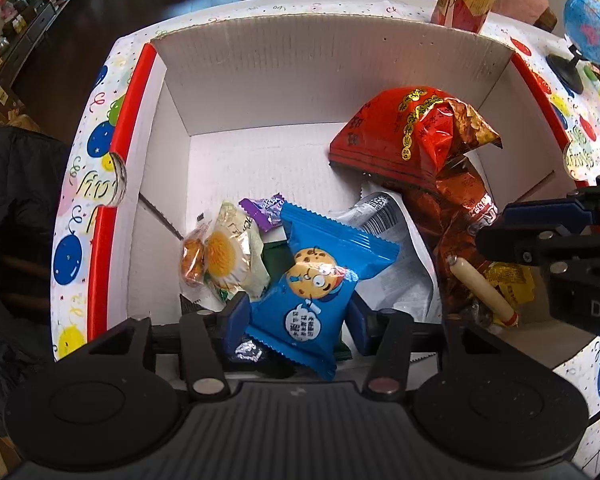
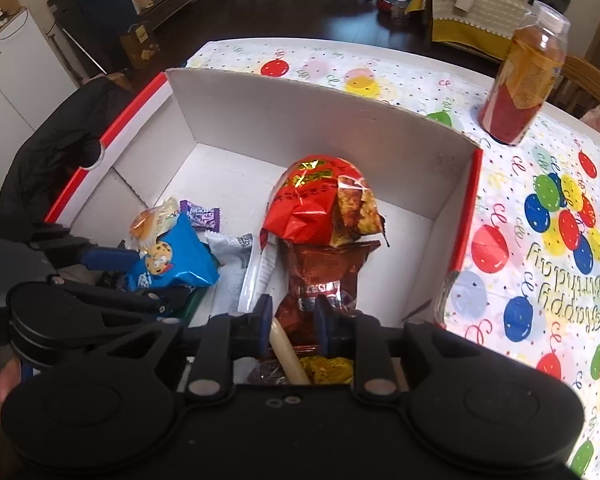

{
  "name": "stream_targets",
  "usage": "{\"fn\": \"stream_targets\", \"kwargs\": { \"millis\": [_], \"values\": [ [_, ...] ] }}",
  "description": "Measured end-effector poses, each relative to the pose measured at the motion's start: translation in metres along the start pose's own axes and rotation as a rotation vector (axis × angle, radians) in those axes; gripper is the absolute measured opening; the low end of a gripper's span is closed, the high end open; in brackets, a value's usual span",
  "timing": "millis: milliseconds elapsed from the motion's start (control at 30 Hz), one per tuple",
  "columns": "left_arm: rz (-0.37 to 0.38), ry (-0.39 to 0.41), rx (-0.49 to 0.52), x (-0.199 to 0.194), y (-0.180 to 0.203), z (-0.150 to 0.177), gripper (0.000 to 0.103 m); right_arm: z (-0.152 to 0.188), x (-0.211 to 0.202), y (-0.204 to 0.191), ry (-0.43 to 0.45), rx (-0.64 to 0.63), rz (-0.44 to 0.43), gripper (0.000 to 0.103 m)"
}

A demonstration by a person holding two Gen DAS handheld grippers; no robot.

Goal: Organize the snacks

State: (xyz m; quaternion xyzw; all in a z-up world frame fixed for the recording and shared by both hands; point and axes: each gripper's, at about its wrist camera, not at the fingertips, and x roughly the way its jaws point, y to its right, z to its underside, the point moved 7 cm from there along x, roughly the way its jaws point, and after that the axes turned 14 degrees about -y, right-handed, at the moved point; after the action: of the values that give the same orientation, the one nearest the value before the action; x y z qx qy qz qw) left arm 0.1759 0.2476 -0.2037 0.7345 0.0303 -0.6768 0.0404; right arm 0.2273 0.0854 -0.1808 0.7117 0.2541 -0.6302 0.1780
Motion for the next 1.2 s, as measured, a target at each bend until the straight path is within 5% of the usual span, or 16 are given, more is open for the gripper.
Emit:
{"fn": "stream_targets", "kwargs": {
  "millis": [233, 500, 567, 800, 967, 1200],
  "values": [
    [0.004, 0.032, -0.005, -0.014, 0.004, 0.008, 0.063, 0.009, -0.015, -0.001, 0.024, 0.006, 0.009, 0.040],
    [0.010, 0.095, 0.000, -0.039, 0.004, 0.019, 0.073, 0.022, -0.046, -0.006, 0.097, 0.005, 0.010, 0.070],
    [0.012, 0.115, -0.004, -0.046, 0.003, 0.021, 0.083, 0.026, -0.054, -0.007, 0.113, 0.004, 0.012, 0.076],
    [0.032, 0.181, -0.023, -0.071, -0.002, 0.033, 0.087, 0.041, -0.082, -0.011, 0.167, 0.015, -0.009, 0.099],
    [0.052, 0.229, -0.025, -0.087, -0.002, 0.041, 0.102, 0.051, -0.097, -0.011, 0.219, 0.029, -0.024, 0.103],
    [0.093, 0.285, -0.045, -0.113, 0.002, 0.055, 0.102, 0.066, -0.122, -0.006, 0.340, 0.067, -0.036, 0.103]
  ]
}}
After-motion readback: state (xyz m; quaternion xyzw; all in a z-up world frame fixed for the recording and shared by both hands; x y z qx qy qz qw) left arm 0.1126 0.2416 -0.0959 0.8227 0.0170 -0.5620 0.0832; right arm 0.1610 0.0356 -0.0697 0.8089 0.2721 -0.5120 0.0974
